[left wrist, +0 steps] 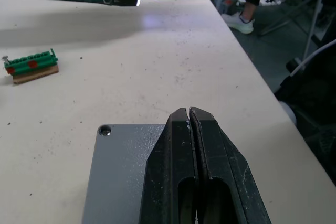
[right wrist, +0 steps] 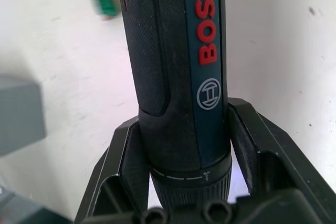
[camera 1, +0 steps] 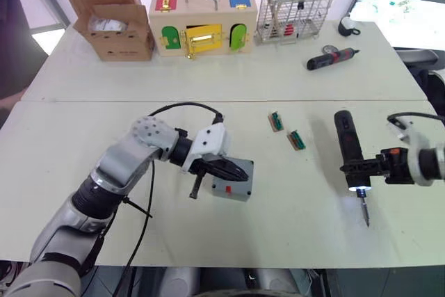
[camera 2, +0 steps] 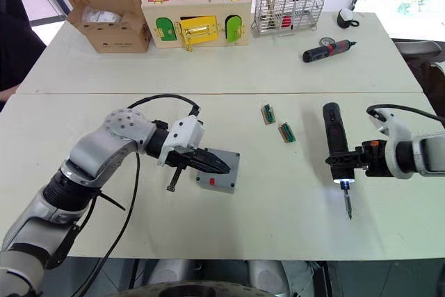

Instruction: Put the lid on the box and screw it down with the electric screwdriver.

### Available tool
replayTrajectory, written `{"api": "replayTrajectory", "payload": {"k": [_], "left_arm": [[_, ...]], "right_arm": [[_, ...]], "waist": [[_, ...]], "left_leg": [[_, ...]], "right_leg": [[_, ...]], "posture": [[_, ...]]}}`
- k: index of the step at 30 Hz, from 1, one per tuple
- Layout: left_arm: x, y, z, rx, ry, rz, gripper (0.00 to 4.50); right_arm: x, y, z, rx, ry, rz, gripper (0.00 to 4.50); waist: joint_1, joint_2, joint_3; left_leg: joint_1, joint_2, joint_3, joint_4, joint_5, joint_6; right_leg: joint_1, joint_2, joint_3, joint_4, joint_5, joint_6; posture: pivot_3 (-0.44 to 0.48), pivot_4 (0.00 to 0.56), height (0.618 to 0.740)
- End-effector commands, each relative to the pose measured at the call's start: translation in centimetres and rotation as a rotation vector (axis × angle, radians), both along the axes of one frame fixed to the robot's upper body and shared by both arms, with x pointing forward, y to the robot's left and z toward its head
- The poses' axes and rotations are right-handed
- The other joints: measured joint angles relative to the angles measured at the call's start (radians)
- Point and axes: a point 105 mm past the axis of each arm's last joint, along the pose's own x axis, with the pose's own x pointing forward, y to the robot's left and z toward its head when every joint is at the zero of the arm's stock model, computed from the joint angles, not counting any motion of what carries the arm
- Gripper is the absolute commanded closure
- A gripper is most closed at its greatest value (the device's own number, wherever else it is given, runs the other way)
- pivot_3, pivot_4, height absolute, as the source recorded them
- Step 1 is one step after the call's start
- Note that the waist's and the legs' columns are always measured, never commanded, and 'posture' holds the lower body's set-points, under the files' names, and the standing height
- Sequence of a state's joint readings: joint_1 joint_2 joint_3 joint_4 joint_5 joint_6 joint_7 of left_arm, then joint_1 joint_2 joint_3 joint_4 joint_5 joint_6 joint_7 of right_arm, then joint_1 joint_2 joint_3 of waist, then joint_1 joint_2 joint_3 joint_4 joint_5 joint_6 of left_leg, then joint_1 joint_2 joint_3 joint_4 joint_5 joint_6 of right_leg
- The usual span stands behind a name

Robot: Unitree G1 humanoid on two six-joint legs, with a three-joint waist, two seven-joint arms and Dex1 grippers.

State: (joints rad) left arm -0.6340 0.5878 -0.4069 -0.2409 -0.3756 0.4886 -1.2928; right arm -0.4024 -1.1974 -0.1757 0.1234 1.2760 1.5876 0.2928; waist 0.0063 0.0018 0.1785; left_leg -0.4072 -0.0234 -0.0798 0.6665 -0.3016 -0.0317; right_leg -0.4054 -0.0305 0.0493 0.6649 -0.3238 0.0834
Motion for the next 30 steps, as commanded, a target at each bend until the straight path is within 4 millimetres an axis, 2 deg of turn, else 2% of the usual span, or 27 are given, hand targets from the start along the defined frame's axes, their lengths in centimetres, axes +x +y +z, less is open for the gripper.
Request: {"api": "replayTrajectory", "payload": {"k": [1,11,13,20,23,26,28,30], "left_arm": [[0.2,0.0,-0.1,-0.002,-0.044,0.013,4.5],[0.6,1.7,-0.9,0.035,-0.03,0.1,4.5],[1.0,2.4,-0.9,0.045,-0.03,0.133,4.5],[2.3,4.6,-0.8,0.048,-0.005,0.26,4.5],[2.9,5.6,-1.0,0.052,0.003,0.322,4.5],[3.8,6.6,-1.3,0.039,0.02,0.406,4.5],[4.2,7.3,-1.6,0.029,0.041,0.45,4.5],[4.3,7.9,-2.4,0.031,0.068,0.49,4.5]], "right_arm": [[0.5,-1.0,0.2,-0.04,-0.009,-0.052,2.66],[1.2,-1.0,-1.1,-0.1,0.029,-0.049,2.66],[1.2,-1.1,-1.2,-0.12,0.034,-0.039,1.66],[1.5,-1.3,-1.2,-0.174,0.018,-0.027,0.01],[1.9,-1.6,-0.7,-0.204,-0.029,-0.03,0.01],[3.4,-2.2,0.8,-0.261,-0.172,-0.018,0.01],[4.0,-2.0,1.7,-0.263,-0.241,0.01,0.01],[3.8,-1.0,2.2,-0.235,-0.284,0.089,0.01]], "waist": [[0.002,0.0,0.0],[0.001,-0.001,0.0],[0.001,-0.001,0.0],[0.006,-0.003,-0.001],[0.007,-0.003,-0.001],[0.006,-0.003,-0.001],[0.004,-0.003,-0.001],[0.004,-0.003,-0.001]], "left_leg": [[0.0,0.0,0.0,0.0,0.0,0.0],[0.0,0.001,0.0,0.002,0.0,0.0],[0.0,0.001,0.0,0.002,0.0,0.0],[0.0,0.0,0.0,0.003,0.0,0.0],[0.0,0.0,0.0,0.004,0.0,0.0],[0.0,0.0,0.0,0.004,0.0,0.0],[0.0,0.0,0.001,0.004,0.0,0.0],[0.0,0.0,0.001,0.004,0.0,0.0]], "right_leg": [[0.0,0.0,0.0,0.0,0.0,0.0],[0.0,0.001,0.0,0.0,0.001,0.001],[0.0,0.001,0.0,0.0,0.001,0.001],[0.001,0.0,0.0,0.0,0.001,0.001],[0.002,0.0,0.0,0.0,0.001,0.002],[0.002,-0.001,0.0,0.0,0.001,0.002],[0.001,-0.001,0.0,0.001,0.001,0.002],[0.0,0.0,0.0,0.002,0.001,0.002]], "posture": [[0.0,0.15,0.74],[0.0,0.15,0.74],[0.0,0.15,0.74],[0.0,0.15,0.74],[0.0,0.15,0.74],[0.0,0.15,0.74],[0.0,0.15,0.74],[0.0,0.15,0.74]]}}
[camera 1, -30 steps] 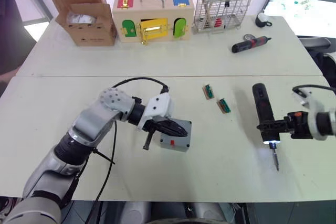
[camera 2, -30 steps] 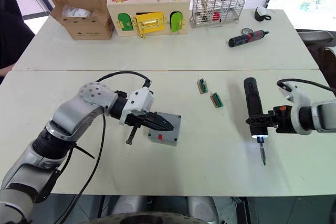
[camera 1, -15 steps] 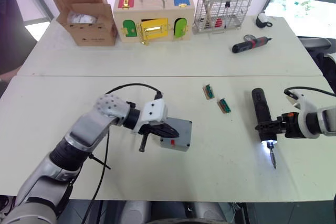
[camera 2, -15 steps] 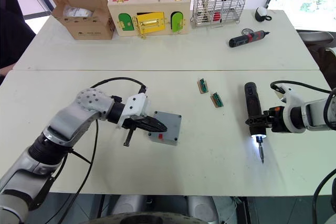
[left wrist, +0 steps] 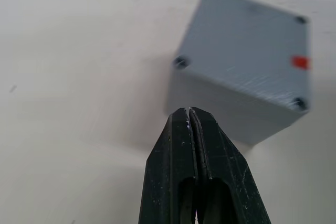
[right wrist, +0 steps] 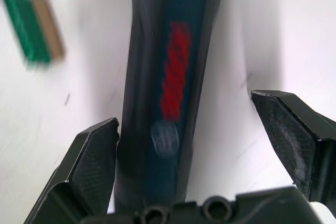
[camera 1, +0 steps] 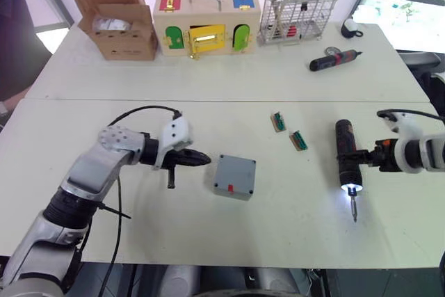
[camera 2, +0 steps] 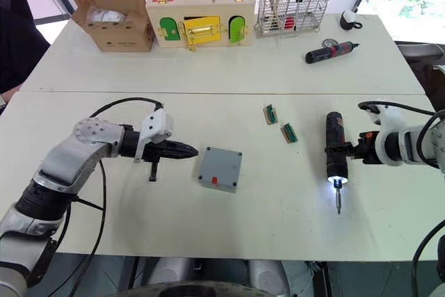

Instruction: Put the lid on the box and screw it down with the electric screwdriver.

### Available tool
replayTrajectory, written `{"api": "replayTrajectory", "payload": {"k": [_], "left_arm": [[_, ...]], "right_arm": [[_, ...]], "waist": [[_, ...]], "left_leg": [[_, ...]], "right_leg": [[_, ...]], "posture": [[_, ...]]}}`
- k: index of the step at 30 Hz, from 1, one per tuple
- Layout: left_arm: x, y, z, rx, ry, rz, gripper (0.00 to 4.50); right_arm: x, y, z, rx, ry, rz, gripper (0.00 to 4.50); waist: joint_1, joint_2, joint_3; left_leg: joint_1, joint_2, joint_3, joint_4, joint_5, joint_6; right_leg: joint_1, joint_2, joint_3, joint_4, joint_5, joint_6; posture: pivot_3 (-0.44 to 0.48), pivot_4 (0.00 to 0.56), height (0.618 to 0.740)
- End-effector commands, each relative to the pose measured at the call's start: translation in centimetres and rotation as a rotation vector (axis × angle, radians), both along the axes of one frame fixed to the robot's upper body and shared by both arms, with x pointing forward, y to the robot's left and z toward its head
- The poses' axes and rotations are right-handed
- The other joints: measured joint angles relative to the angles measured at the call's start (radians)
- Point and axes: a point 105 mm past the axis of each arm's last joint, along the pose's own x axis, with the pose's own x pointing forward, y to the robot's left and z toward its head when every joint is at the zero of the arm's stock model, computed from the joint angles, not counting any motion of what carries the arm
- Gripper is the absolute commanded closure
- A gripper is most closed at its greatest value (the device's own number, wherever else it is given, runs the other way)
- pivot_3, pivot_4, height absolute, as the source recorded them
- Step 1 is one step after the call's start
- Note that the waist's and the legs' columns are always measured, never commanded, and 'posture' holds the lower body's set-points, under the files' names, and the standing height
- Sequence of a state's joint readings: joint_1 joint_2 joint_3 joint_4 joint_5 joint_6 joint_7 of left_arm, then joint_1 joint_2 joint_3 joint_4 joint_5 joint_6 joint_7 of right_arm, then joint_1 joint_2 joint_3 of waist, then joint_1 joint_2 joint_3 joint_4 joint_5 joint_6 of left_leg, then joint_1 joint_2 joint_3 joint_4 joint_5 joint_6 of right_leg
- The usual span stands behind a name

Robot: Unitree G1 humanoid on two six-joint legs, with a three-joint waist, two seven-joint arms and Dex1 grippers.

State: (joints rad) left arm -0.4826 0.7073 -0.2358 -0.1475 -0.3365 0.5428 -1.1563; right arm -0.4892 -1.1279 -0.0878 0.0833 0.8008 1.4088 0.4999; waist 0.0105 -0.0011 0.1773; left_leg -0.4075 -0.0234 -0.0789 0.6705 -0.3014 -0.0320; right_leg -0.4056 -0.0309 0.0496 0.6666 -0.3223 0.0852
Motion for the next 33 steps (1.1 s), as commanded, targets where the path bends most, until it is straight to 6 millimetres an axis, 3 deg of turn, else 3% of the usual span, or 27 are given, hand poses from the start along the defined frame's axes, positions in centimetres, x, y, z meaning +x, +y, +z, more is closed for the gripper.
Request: {"api": "replayTrajectory", "payload": {"k": [1,5,8,12,18,24,33], "left_arm": [[0.2,0.9,-0.2,-0.02,0.007,0.064,4.5],[-0.1,1.2,-1.3,-0.03,0.045,0.1,4.5],[-0.4,1.0,-1.8,-0.04,0.067,0.112,4.5],[-0.7,-0.3,-2.5,-0.064,0.089,0.124,4.5],[-0.9,-1.3,-2.8,-0.086,0.101,0.13,4.5],[-0.8,-1.7,-3.0,-0.087,0.102,0.128,4.5],[-0.7,-2.2,-2.7,-0.092,0.095,0.109,4.5]], "right_arm": [[0.1,1.2,2.1,-0.024,-0.117,0.136,0.01],[-0.5,4.0,3.5,0.033,-0.211,0.304,0.01],[-1.4,5.7,3.5,0.051,-0.228,0.393,0.01],[-4.0,9.4,1.0,0.099,-0.217,0.568,0.01],[-6.2,13.2,-1.7,0.172,-0.226,0.645,0.01],[-6.6,15.2,-2.9,0.2,-0.248,0.642,0.01],[-6.9,17.2,-3.0,0.243,-0.261,0.685,0.01]], "waist": [[0.001,0.0,0.0],[0.0,0.0,0.0],[0.001,0.0,0.0],[0.005,0.0,0.0],[0.003,-0.001,0.0],[0.002,0.0,0.0],[0.002,0.0,0.0]], "left_leg": [[0.0,0.0,0.0,-0.001,0.0,0.0],[0.0,0.001,0.0,-0.002,0.0,0.0],[0.0,0.001,0.0,-0.001,0.0,0.0],[0.0,0.001,-0.001,-0.001,0.0,0.0],[0.0,0.001,-0.002,0.002,0.0,0.0],[0.0,0.0,-0.002,0.008,0.0,0.0],[0.0,0.0,-0.002,0.01,0.0,0.0]], "right_leg": [[-0.001,0.0,0.0,0.0,0.0,0.0],[-0.002,0.0,0.0,0.001,0.0,0.0],[-0.002,0.001,0.0,0.002,0.0,0.0],[-0.001,0.0,-0.001,0.002,0.0,0.0],[0.0,0.0,-0.001,0.003,0.0,0.0],[0.001,0.0,-0.001,0.007,0.0,0.0],[0.001,0.0,-0.001,0.009,0.0,0.0]], "posture": [[0.0,0.15,0.74],[0.0,0.15,0.74],[0.0,0.15,0.74],[0.0,0.15,0.74],[0.0,0.15,0.74],[0.0,0.15,0.74],[0.0,0.15,0.74]]}}
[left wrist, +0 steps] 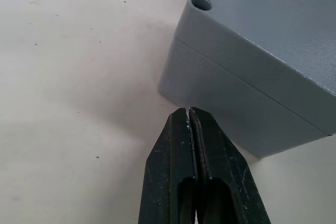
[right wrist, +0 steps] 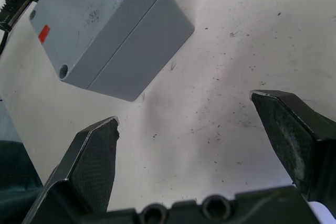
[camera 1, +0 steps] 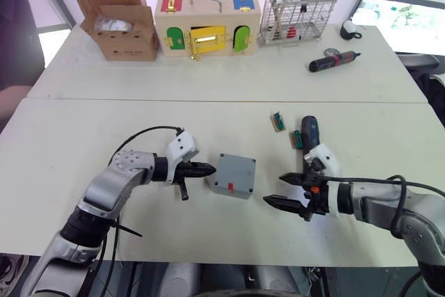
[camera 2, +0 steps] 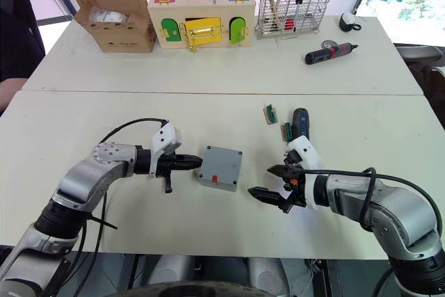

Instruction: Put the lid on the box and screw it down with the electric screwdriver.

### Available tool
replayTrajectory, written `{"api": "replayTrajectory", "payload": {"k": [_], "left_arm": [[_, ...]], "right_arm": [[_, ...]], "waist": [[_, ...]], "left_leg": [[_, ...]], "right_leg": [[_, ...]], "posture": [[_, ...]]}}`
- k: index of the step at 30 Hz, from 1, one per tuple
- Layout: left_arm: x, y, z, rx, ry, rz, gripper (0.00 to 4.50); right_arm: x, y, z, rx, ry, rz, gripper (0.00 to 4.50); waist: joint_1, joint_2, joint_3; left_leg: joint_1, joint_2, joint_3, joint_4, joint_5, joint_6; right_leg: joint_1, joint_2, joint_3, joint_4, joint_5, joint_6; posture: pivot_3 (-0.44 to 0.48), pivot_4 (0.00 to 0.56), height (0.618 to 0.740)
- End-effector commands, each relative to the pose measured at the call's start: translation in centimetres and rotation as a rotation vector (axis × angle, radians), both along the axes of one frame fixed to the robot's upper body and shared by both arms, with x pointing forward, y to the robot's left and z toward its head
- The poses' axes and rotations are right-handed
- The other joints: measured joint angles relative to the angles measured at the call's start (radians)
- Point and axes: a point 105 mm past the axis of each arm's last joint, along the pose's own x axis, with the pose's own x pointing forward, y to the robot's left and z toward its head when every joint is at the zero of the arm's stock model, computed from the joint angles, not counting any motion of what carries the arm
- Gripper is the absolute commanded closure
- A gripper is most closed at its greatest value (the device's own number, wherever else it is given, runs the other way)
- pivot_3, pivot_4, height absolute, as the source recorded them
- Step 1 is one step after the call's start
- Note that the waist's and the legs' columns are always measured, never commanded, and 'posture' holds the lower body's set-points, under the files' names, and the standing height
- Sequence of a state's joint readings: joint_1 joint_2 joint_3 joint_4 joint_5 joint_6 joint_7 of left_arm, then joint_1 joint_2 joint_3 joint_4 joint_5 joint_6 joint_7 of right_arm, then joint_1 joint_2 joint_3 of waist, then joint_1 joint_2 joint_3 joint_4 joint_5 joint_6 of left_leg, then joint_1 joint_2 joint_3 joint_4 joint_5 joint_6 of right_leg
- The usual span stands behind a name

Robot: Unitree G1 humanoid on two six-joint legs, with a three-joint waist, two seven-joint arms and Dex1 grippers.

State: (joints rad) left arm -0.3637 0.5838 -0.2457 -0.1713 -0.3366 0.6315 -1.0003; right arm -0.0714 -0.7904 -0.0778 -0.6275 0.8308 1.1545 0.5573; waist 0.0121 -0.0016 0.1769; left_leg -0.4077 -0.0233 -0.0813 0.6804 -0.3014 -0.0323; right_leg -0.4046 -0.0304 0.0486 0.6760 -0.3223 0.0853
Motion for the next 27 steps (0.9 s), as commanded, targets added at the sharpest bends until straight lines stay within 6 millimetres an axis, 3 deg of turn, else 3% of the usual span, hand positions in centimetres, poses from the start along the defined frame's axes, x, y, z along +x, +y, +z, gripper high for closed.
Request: {"api": "replayTrajectory", "payload": {"k": [1,12,23,27], "left_arm": [[0.2,-0.7,1.0,-0.015,-0.039,-0.026,4.5],[1.1,-1.5,1.5,-0.011,-0.075,-0.081,4.5],[4.6,-3.5,1.1,0.006,-0.165,-0.105,4.5],[6.2,-2.4,0.7,0.033,-0.217,-0.01,4.5]], "right_arm": [[-0.5,1.7,0.9,0.027,-0.033,0.076,0.01],[-1.5,3.6,0.4,0.048,0.022,0.17,0.01],[-2.0,6.4,1.1,0.165,0.062,0.239,0.01],[-2.3,5.5,1.6,0.144,0.042,0.217,0.01]], "waist": [[0.0,0.0,0.0],[0.001,0.0,0.0],[-0.002,0.0,0.0],[-0.001,0.0,0.0]], "left_leg": [[0.0,0.0,0.0,0.0,0.0,0.0],[0.0,0.0,0.0,0.001,0.0,0.0],[0.0,-0.001,0.0,0.003,0.0,0.0],[0.0,-0.001,0.0,0.003,0.0,0.0]], "right_leg": [[0.0,0.0,0.0,0.0,0.0,0.0],[0.0,0.0,0.0,0.001,0.0,0.0],[-0.002,0.001,-0.001,0.005,0.0,0.0],[-0.002,0.001,0.0,0.006,0.0,0.0]], "posture": [[0.0,0.15,0.74],[0.0,0.15,0.74],[0.0,0.15,0.74],[0.0,0.15,0.74]]}}
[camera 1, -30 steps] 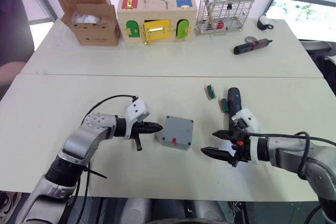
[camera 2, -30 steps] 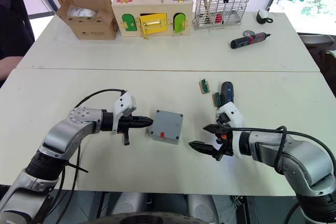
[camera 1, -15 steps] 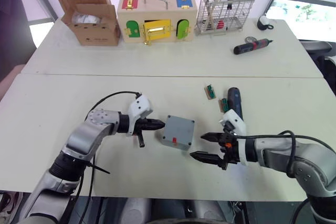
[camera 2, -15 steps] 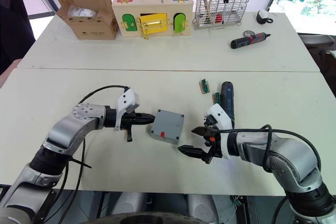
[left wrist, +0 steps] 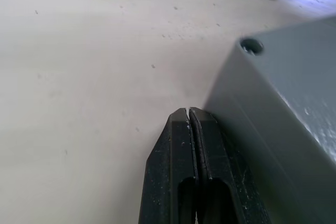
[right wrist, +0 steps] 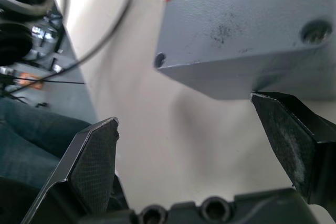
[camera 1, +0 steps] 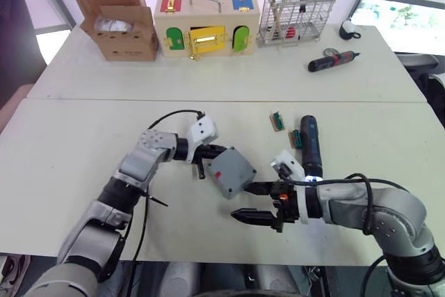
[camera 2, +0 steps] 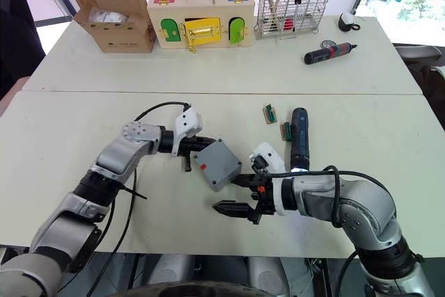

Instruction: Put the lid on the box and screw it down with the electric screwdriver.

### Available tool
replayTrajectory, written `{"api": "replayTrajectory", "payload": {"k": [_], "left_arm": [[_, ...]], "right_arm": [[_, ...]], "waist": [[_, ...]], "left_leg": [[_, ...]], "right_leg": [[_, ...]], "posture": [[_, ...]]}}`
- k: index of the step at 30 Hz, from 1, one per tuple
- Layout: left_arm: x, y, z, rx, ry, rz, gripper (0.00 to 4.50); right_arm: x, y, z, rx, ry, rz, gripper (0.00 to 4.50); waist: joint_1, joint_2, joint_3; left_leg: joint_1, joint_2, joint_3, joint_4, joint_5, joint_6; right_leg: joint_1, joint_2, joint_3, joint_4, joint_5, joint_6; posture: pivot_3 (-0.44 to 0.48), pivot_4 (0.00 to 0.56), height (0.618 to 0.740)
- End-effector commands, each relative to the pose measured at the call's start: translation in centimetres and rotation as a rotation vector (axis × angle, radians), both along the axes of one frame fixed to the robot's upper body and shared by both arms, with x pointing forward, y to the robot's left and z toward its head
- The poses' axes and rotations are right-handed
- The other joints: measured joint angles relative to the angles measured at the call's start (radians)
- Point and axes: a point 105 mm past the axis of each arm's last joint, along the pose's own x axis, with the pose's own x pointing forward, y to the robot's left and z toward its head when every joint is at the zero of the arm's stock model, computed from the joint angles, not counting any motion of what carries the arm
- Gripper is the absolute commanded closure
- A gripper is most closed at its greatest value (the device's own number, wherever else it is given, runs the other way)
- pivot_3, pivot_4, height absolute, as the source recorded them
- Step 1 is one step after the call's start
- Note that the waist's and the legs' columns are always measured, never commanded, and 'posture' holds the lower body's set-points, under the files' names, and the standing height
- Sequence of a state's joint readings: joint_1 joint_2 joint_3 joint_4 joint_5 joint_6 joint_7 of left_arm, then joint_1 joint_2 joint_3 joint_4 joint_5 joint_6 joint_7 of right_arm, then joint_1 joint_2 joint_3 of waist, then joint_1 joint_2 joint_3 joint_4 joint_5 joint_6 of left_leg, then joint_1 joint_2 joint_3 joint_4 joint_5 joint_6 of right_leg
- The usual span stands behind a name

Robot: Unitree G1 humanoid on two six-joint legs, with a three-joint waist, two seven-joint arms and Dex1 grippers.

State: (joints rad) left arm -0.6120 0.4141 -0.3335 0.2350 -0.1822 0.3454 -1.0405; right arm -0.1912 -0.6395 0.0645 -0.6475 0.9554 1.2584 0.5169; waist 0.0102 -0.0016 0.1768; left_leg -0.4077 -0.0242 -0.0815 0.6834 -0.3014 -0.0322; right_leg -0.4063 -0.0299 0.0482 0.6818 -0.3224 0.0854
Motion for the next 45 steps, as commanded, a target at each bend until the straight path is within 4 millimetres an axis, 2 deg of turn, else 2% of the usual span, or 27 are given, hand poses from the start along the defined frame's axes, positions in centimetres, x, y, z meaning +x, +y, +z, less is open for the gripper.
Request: {"api": "replayTrajectory", "payload": {"k": [1,3,5,9,13,18,20,25,30,34,40,45], "left_arm": [[1.8,2.0,0.5,0.013,-0.076,0.117,4.5],[2.0,3.6,0.7,0.006,-0.066,0.176,4.5],[1.3,4.9,0.7,0.01,-0.044,0.194,4.5],[-1.8,6.7,0.4,0.043,0.04,0.164,4.5],[-5.5,7.2,-0.4,0.069,0.152,0.109,4.5],[-7.7,6.1,-1.1,0.063,0.214,0.085,4.5],[-7.8,5.4,-1.3,0.049,0.215,0.088,4.5],[-6.4,3.9,-1.4,0.007,0.179,0.135,4.5],[-4.4,3.3,-1.2,-0.022,0.121,0.187,4.5],[-3.6,3.3,-1.2,-0.026,0.095,0.206,4.5],[-3.6,3.4,-1.5,-0.016,0.101,0.187,4.5],[-4.5,4.2,-1.8,0.01,0.134,0.155,4.5]], "right_arm": [[-0.2,-1.6,1.8,-0.028,-0.09,-0.014,0.01],[0.6,-3.2,2.7,-0.074,-0.155,-0.048,0.01],[1.3,-4.2,3.5,-0.11,-0.213,-0.056,0.01],[2.3,-4.4,3.6,-0.161,-0.295,-0.007,0.01],[3.4,-3.5,2.7,-0.154,-0.324,0.039,0.01],[4.2,-2.3,1.6,-0.14,-0.331,0.094,0.01],[4.2,-1.9,1.1,-0.14,-0.326,0.121,0.01],[4.0,-1.4,0.8,-0.129,-0.312,0.159,0.01],[3.2,-0.9,0.8,-0.105,-0.291,0.166,0.01],[2.8,-0.6,0.8,-0.091,-0.282,0.152,0.01],[2.4,-0.4,0.7,-0.08,-0.27,0.119,0.01],[2.9,-2.0,0.8,-0.14,-0.29,0.063,0.01]], "waist": [[0.001,0.0,0.0],[0.001,0.0,0.0],[-0.008,0.0,0.0],[-0.027,0.0,0.0],[-0.027,0.0,-0.001],[-0.016,0.0,-0.001],[-0.013,0.0,-0.001],[-0.001,0.0,-0.001],[0.005,0.0,-0.001],[0.002,0.0,-0.001],[0.001,0.0,-0.001],[0.0,0.0,-0.001]], "left_leg": [[0.0,0.0,0.0,0.0,0.0,0.0],[0.0,0.0,0.0,0.0,0.0,0.0],[0.0,0.0,0.0,0.0,0.0,0.0],[0.001,0.002,0.0,-0.002,0.0,0.001],[0.001,0.002,0.0,-0.002,-0.001,0.001],[0.001,0.001,0.0,0.0,0.0,0.001],[0.001,0.0,0.0,0.0,0.0,0.001],[0.001,0.0,0.0,0.0,0.0,0.0],[0.001,0.0,0.0,0.001,0.0,0.0],[0.001,0.0,0.0,0.001,0.0,0.0],[0.001,0.0,0.0,0.001,0.0,0.0],[0.002,0.0,0.0,0.001,0.0,0.0]], "right_leg": [[0.0,0.0,0.0,0.0,0.0,0.0],[0.0,0.0,0.0,0.0,0.0,0.0],[0.0,0.0,0.0,0.001,0.0,0.0],[-0.001,0.002,0.0,0.001,0.0,0.0],[-0.001,0.001,0.001,0.001,0.0,0.0],[0.001,-0.001,0.0,0.0,0.0,0.0],[0.001,-0.001,0.0,0.0,0.0,0.0],[0.001,-0.001,0.0,0.0,0.0,0.0],[0.001,-0.001,0.0,0.001,0.0,0.0],[0.001,-0.001,0.0,0.001,0.0,0.0],[0.001,-0.001,0.0,0.002,0.0,0.0],[0.001,-0.001,0.0,0.002,0.0,0.0]], "posture": [[0.0,0.15,0.74],[0.0,0.15,0.74],[0.0,0.15,0.74],[0.0,0.15,0.74],[0.0,0.15,0.74],[0.0,0.15,0.74],[0.0,0.15,0.74],[0.0,0.15,0.74],[0.0,0.15,0.74],[0.0,0.15,0.74],[0.0,0.15,0.74],[0.0,0.15,0.74]]}}
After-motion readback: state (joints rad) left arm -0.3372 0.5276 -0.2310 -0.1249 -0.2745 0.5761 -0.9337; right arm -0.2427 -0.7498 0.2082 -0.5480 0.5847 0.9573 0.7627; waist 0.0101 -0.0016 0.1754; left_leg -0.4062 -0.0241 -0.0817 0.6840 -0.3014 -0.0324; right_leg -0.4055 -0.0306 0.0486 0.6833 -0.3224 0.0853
